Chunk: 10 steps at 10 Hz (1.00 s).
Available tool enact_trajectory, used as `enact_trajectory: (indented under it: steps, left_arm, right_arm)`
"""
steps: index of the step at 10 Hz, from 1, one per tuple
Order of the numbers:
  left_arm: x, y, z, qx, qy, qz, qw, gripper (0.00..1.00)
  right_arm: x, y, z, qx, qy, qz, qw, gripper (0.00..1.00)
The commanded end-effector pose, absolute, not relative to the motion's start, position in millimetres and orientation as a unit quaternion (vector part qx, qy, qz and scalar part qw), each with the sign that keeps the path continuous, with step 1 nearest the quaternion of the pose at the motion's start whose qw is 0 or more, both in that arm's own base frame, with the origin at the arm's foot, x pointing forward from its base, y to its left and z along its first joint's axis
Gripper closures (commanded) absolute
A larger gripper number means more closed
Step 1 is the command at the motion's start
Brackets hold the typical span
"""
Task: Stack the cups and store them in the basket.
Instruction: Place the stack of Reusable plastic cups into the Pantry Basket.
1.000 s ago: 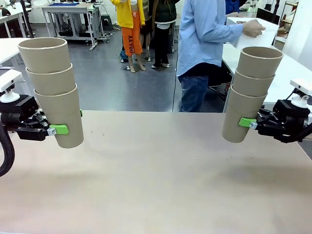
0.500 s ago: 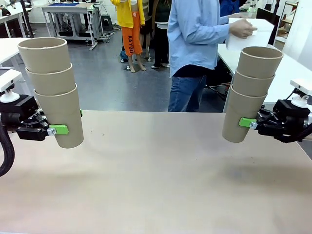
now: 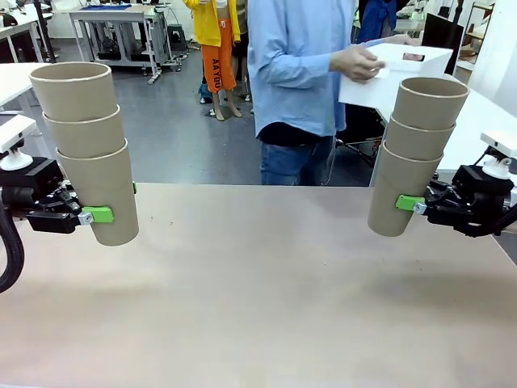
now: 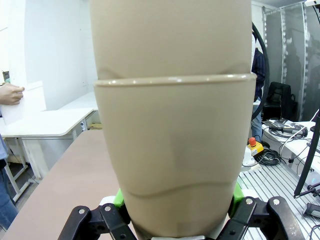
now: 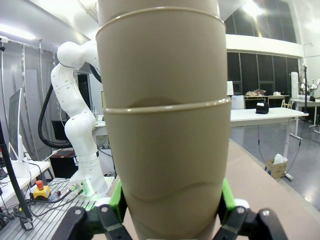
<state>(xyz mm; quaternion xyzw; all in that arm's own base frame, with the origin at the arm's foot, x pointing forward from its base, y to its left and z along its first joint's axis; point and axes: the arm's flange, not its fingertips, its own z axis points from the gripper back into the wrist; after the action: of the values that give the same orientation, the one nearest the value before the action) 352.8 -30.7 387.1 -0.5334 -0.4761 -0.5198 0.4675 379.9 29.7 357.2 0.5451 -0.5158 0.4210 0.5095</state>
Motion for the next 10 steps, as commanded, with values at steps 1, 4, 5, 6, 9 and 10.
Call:
enact_trajectory:
  steps: [1, 4, 5, 6, 9, 10]
  left_arm:
    - [352.6, -30.6, 390.5, -0.535, -0.479, -0.518, 0.465, 0.17]
    - [352.6, -30.6, 390.5, -0.535, -0.479, -0.518, 0.465, 0.17]
    - [352.6, -30.6, 390.5, -0.535, -0.479, -0.518, 0.465, 0.17]
    - [352.6, -30.6, 390.5, -0.535, -0.479, -0.518, 0.465, 0.17]
    - [352.6, -30.6, 390.5, -0.535, -0.479, -0.518, 0.465, 0.17]
    - [352.6, -30.6, 390.5, -0.535, -0.479, -0.518, 0.465, 0.17]
  right_arm:
    - [380.9, 30.0, 361.7, 0.543, -0.522, 0.42, 0.506, 0.13]
    - [380.9, 30.0, 361.7, 0.543, -0.522, 0.42, 0.506, 0.13]
    - [380.9, 30.0, 361.7, 0.543, -0.522, 0.42, 0.506, 0.13]
    - [380.9, 30.0, 361.7, 0.543, -0.522, 0.42, 0.506, 0.13]
    - [380.9, 30.0, 361.7, 0.543, -0.522, 0.42, 0.506, 0.13]
    - [380.9, 30.0, 361.7, 0.543, -0.522, 0.42, 0.506, 0.13]
